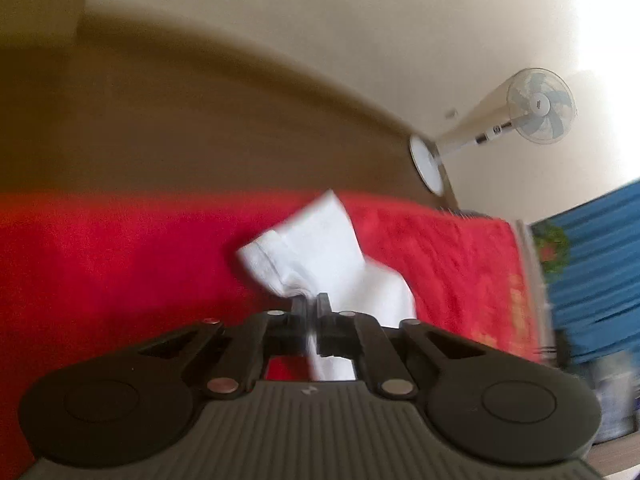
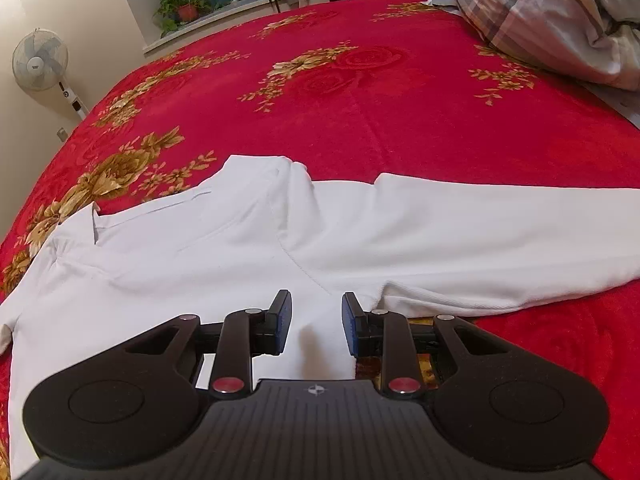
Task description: Fold small clothes
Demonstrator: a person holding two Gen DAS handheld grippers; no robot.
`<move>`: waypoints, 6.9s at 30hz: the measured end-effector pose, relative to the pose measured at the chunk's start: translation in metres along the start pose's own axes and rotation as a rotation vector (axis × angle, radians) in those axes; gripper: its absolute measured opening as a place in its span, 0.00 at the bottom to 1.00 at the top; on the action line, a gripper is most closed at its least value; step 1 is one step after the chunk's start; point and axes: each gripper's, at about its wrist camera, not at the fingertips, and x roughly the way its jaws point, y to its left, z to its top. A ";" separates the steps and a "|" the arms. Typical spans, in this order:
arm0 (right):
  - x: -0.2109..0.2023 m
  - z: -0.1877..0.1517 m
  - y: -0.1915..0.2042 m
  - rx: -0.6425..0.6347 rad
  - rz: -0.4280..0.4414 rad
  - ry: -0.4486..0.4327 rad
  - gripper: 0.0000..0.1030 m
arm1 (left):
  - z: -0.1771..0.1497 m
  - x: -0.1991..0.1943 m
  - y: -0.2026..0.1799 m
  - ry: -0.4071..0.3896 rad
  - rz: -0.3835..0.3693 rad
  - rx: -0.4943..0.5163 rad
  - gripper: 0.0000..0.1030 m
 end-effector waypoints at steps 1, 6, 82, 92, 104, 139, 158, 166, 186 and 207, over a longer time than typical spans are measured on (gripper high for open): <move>0.001 0.000 0.000 0.002 -0.002 0.001 0.28 | 0.003 -0.013 -0.004 -0.061 0.021 0.057 0.04; 0.002 -0.001 -0.001 0.003 -0.007 0.006 0.28 | 0.002 -0.025 -0.018 -0.153 0.103 0.143 0.05; -0.120 -0.207 -0.051 0.095 -0.060 0.230 0.31 | -0.358 -0.238 -0.007 0.583 -0.053 1.005 0.33; -0.128 -0.209 -0.044 0.079 -0.048 0.168 0.38 | -0.365 -0.245 -0.017 0.520 -0.067 1.067 0.56; -0.171 -0.180 -0.031 0.058 0.009 -0.144 0.39 | -0.361 -0.306 -0.067 0.069 -0.331 1.145 0.74; -0.121 0.004 -0.148 0.232 -0.164 -0.370 0.58 | -0.348 -0.177 -0.212 0.042 -0.270 1.192 0.76; -0.018 -0.010 -0.284 0.740 -0.345 -0.236 0.52 | -0.350 -0.163 -0.209 0.085 -0.247 1.208 0.76; -0.011 -0.003 -0.292 0.683 -0.350 -0.263 0.48 | -0.355 -0.159 -0.210 0.098 -0.244 1.219 0.76; -0.042 0.027 -0.231 0.410 -0.471 -0.431 0.06 | -0.353 -0.159 -0.211 0.097 -0.245 1.206 0.76; -0.055 -0.065 0.187 -0.459 0.461 -0.036 0.38 | -0.290 -0.155 -0.215 0.191 -0.264 0.972 0.75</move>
